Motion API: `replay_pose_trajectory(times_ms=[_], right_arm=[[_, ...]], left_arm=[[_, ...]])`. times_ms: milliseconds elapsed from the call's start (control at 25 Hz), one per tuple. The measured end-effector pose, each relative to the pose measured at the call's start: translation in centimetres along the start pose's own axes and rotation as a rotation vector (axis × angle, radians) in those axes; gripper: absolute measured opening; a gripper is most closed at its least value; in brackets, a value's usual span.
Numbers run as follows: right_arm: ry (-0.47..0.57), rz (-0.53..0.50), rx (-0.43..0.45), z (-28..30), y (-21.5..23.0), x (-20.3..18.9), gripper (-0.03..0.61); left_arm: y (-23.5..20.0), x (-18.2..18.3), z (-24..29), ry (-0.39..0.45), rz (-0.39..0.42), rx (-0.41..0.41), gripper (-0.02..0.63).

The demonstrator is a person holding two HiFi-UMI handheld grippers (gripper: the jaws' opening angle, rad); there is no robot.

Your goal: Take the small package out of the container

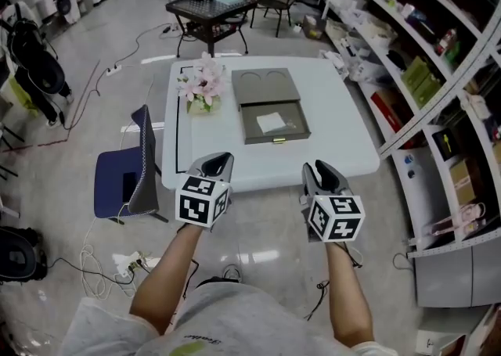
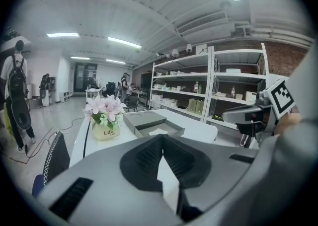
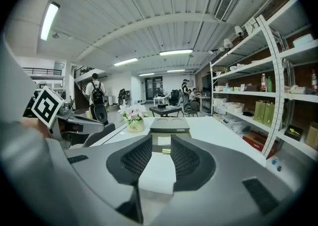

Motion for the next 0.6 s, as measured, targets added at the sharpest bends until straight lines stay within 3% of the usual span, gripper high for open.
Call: replay_pose_trajectory(times_ms=[400,600], right_arm=[[-0.068,-0.059,0.029,5.1,2.7,2.3,0.146],[-0.132,-0.130,0.101,7.3,4.5,3.3,0.174]], left_arm=[[-2.3,1.0,4.5,-0.006,-0.010,-0.029,0.005],[-2.3,1.3,6.2,-0.017,-0.003,-0.030,0.005]])
Point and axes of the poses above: the fingertips, and each gripper's own axes: z forward along the fingers, y to its right, x out of its top, the point moved 7 cm from there along -z, backward along the fingers, and after that the axes turned 8 degrees about x, right-handed, at the moved point
